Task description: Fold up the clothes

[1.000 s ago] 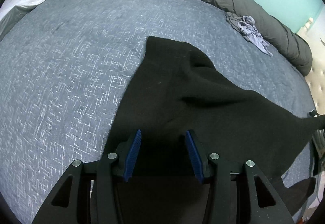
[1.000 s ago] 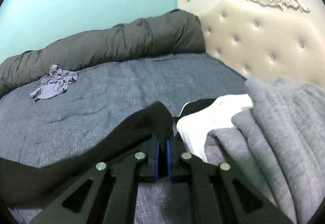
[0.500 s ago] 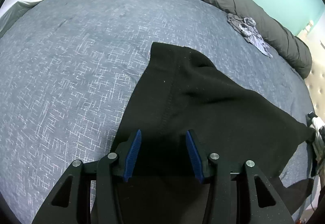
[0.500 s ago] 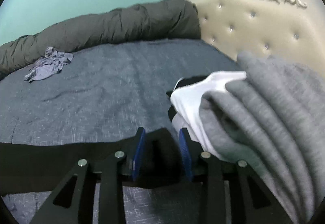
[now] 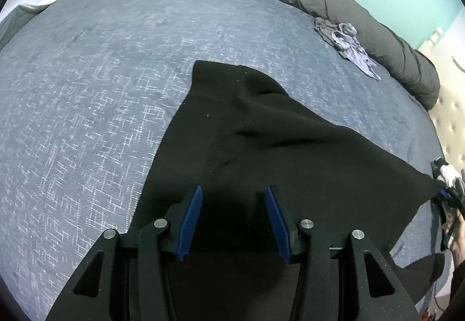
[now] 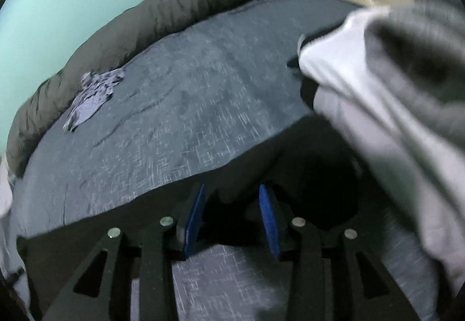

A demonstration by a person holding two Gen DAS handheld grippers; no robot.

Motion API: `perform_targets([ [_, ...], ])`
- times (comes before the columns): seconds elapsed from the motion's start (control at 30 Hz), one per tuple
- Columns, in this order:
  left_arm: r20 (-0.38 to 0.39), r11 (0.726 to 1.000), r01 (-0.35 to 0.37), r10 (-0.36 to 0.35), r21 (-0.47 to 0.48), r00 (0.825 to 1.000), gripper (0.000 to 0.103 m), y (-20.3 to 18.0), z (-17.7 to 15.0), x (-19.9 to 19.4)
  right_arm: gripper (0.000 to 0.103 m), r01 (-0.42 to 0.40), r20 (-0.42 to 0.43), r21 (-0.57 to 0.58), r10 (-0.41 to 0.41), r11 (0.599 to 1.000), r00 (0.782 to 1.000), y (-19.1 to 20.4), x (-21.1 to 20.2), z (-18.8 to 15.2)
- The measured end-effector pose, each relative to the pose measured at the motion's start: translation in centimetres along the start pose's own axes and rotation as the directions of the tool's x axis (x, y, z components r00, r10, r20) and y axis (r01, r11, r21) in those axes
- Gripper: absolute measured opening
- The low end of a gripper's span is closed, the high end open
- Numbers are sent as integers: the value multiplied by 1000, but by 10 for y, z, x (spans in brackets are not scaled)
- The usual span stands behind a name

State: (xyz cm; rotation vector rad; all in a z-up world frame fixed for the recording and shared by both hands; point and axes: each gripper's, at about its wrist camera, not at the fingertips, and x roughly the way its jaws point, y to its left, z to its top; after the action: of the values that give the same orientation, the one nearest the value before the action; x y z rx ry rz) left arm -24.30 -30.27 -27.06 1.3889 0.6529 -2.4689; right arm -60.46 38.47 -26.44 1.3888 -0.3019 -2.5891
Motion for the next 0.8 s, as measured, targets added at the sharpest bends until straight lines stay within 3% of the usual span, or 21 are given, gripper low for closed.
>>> perform_targets([
  [0.07, 0, 1000, 1, -1, -3, 1000, 50, 1, -1, -1, 38, 2, -6, 8, -2, 1000, 1000, 1, 4, -1],
  [0.13, 0, 1000, 3, -3, -7, 1000, 50, 3, -1, -2, 6, 3, -12, 15, -3, 1000, 1000, 2, 9, -2],
  [0.23, 1, 1000, 5, -5, -12, 1000, 50, 5, -2, -4, 4, -3, 21, -16, 3, 1000, 1000, 7, -6, -6],
  [0.37, 1, 1000, 8, -8, -19, 1000, 50, 8, -3, -6, 4, -77, 34, -39, 79, 996, 996, 3, -41, -27],
  [0.47, 1, 1000, 10, -10, -24, 1000, 50, 10, -4, -8, 4, -62, -31, -78, 59, 995, 998, -8, -48, -57],
  [0.63, 1, 999, 18, -18, -38, 1000, 50, 10, -6, -11, 5, -51, -153, -50, 43, 997, 987, -34, -22, -90],
  [0.73, -3, 1000, 21, -21, -16, 1000, 50, 4, -7, -15, 19, -23, -116, -51, 17, 998, 993, -36, -35, -91],
  [0.8, -2, 1000, 19, -19, -1, 1000, 50, 1, -7, -17, 21, 17, -77, -78, -23, 997, 997, -32, -48, -88],
])
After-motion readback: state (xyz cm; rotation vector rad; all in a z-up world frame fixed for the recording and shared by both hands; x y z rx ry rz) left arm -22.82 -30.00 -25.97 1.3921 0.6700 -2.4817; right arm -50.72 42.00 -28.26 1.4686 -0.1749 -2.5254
